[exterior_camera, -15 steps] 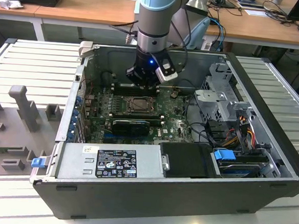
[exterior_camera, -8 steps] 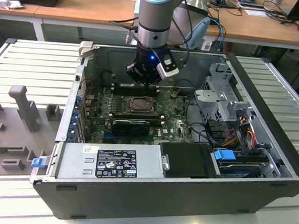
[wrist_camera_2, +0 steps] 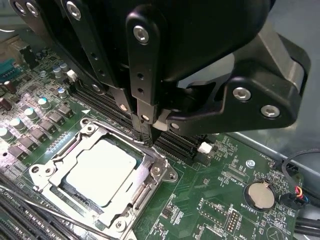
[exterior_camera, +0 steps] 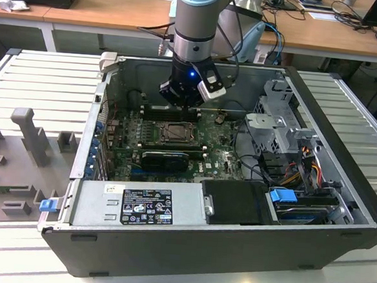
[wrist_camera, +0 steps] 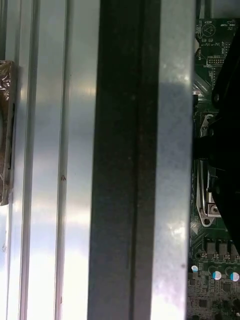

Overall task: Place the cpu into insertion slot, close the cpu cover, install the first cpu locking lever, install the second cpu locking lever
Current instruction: 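Install the second cpu locking lever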

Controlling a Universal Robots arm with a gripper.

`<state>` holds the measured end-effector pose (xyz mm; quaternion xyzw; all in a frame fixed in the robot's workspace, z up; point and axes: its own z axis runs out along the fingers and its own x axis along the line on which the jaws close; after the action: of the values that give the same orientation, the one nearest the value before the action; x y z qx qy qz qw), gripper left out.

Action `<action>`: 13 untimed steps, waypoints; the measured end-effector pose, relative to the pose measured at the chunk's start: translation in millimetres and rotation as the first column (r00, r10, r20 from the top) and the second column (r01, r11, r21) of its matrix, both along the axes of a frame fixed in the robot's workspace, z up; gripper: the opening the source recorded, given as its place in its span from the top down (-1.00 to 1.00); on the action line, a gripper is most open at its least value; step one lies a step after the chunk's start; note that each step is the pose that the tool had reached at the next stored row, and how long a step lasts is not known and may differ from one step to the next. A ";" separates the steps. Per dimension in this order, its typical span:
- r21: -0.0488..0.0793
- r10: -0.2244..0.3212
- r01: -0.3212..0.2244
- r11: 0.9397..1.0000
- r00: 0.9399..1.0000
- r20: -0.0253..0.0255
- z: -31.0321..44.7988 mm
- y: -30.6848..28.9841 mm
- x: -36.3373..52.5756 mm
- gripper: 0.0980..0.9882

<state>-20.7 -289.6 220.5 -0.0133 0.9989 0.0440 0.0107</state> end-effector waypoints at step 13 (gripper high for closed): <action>0.000 0.000 0.000 1.000 1.000 0.000 1.7 -9.1 0.0 0.98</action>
<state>-20.7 -298.7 222.1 -0.0133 0.9989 0.0441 0.0106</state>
